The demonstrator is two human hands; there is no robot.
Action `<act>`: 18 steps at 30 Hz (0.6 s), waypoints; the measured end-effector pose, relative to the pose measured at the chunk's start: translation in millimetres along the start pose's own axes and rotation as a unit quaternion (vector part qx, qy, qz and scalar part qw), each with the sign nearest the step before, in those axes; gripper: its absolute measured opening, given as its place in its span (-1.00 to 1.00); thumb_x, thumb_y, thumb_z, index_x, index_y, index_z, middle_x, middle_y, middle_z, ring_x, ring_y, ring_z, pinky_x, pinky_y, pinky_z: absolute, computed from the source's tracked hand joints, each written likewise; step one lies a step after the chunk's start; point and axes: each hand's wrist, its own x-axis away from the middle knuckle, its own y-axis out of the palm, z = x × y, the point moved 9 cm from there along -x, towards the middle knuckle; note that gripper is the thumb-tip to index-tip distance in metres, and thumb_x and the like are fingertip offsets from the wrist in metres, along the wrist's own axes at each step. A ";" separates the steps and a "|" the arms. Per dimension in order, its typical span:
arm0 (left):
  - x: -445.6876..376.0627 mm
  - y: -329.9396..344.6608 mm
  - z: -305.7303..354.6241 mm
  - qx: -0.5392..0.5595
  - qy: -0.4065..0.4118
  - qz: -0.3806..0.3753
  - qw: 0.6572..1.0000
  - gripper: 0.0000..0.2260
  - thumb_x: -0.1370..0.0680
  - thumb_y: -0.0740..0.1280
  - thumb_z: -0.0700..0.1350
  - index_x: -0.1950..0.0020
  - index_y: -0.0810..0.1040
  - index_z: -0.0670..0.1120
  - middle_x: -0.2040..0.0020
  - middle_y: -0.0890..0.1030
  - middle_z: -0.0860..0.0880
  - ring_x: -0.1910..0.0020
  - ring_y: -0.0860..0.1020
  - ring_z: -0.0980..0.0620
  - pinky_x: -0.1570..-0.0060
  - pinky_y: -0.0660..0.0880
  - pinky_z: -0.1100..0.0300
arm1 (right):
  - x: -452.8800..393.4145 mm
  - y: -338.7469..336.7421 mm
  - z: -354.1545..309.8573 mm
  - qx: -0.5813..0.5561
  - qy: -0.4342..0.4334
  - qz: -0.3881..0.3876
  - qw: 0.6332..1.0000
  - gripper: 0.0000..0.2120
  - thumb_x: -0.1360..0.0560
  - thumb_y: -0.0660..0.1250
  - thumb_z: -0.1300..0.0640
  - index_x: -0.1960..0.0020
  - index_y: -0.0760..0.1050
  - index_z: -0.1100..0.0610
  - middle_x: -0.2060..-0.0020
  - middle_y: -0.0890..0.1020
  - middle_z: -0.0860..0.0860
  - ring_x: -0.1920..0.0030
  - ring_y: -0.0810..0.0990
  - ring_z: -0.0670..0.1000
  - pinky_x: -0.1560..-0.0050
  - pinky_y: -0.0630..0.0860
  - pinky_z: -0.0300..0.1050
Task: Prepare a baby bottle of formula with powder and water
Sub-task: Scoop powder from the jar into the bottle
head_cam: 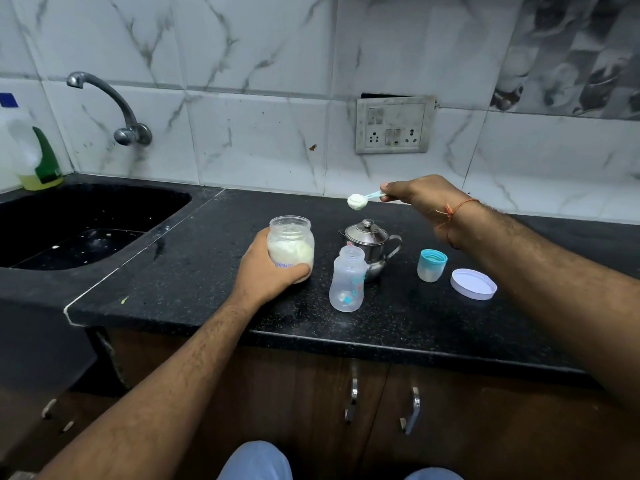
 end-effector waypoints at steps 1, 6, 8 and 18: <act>0.0 0.7 1.1 -0.002 0.003 -0.001 1.000 -0.24 -0.39 0.70 -0.06 -0.54 0.47 0.08 -0.31 0.63 0.11 -0.28 0.63 0.02 -0.22 0.50 0.17 | 3.1 -5.2 2.1 -0.002 0.000 0.003 1.000 -0.80 -0.62 0.45 0.08 -0.11 0.70 0.21 0.25 0.61 -0.06 0.32 0.49 -0.15 0.64 0.34 -0.47; 3.3 -3.5 9.0 0.017 0.010 0.021 1.000 0.07 -0.37 0.60 0.25 -0.78 0.22 -0.01 -0.63 0.45 -0.02 -0.62 0.42 -0.04 -0.52 0.30 0.16 | 10.3 -25.3 13.9 0.016 -0.007 0.013 1.000 -0.74 -0.59 0.47 0.02 -0.09 0.74 0.20 0.17 0.64 -0.03 0.23 0.51 -0.13 0.38 0.37 -0.41; 13.8 -21.4 24.5 -0.010 0.075 0.109 0.991 0.03 -0.40 0.43 0.35 -0.77 0.25 -0.07 -0.65 0.39 -0.11 -0.66 0.31 -0.11 -0.60 0.21 0.10 | 12.1 -30.7 19.1 0.011 -0.016 0.017 1.000 -0.76 -0.57 0.49 -0.01 -0.01 0.76 0.17 0.04 0.70 -0.01 0.00 0.56 -0.03 0.16 0.40 -0.29; 73.2 31.9 75.6 0.013 0.176 0.005 0.984 -0.40 -0.50 0.64 0.04 -0.51 0.55 0.04 -0.24 0.67 0.22 0.27 0.58 0.02 0.10 0.65 0.10 | 19.1 -31.8 29.1 0.018 -0.027 0.015 0.999 -0.75 -0.57 0.49 -0.03 0.08 0.77 0.16 0.02 0.71 0.02 -0.11 0.52 0.02 -0.12 0.37 -0.06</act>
